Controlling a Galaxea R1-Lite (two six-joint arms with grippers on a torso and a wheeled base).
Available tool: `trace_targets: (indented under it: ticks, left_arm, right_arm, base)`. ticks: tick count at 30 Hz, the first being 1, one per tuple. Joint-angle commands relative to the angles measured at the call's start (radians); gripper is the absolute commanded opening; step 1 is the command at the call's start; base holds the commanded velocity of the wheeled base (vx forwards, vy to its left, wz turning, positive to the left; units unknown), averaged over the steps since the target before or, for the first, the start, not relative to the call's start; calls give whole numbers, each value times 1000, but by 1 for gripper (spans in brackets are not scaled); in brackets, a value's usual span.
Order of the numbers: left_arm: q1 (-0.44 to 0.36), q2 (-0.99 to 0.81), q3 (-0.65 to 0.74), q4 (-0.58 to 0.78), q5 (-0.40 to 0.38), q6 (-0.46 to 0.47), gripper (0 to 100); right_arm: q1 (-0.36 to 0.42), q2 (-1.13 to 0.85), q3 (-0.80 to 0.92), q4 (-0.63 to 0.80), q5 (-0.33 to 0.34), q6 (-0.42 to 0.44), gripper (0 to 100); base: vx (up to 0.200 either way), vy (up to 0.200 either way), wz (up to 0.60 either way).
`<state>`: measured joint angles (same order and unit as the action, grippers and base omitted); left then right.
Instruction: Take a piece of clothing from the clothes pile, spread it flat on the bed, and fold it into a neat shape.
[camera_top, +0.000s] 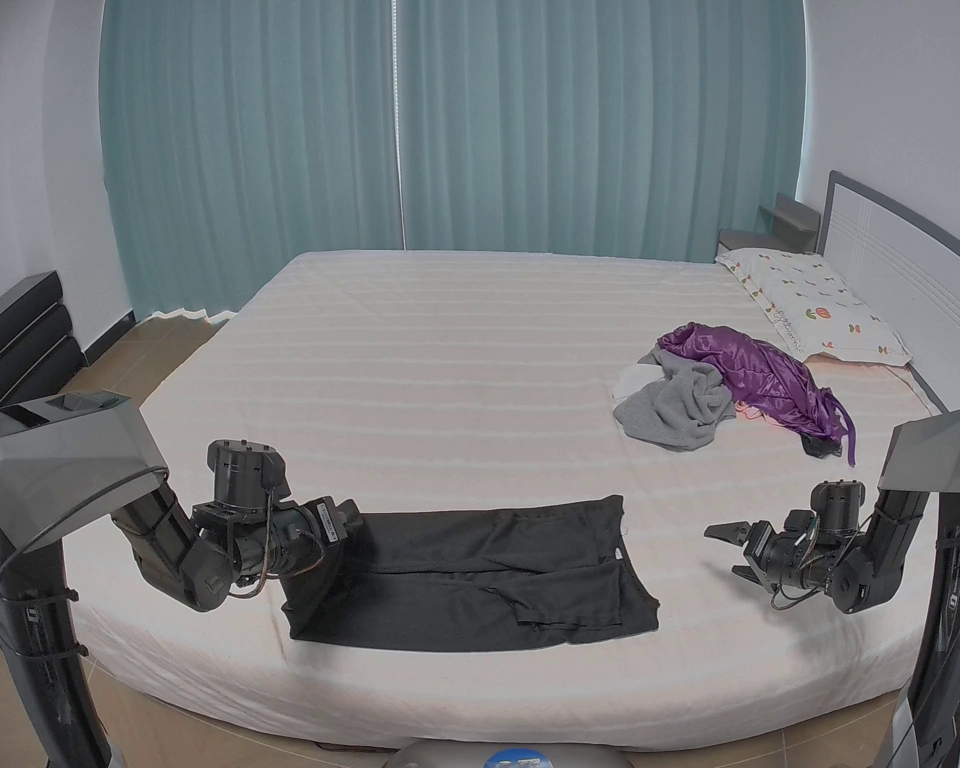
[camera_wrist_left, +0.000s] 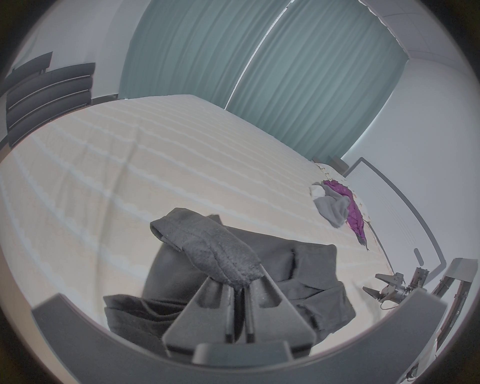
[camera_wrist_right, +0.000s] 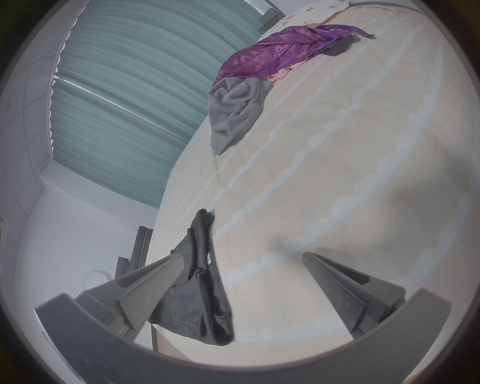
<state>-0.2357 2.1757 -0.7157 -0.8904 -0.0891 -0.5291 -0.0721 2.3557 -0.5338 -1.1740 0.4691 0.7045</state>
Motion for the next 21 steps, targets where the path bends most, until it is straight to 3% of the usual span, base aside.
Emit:
trace_targets:
  ticks: [1, 21]
  left_arm:
    - [-42, -40, -13, 10, 0, 0, 0]
    - [-241, 36, -231, 212, 77, 0, 0]
  right_arm:
    - [0, 0, 0, -1, 0, 0, 100]
    - [0, 0, 2, 1, 0, 0, 100]
  base:
    - [0, -200, 0]
    - [0, -200, 0]
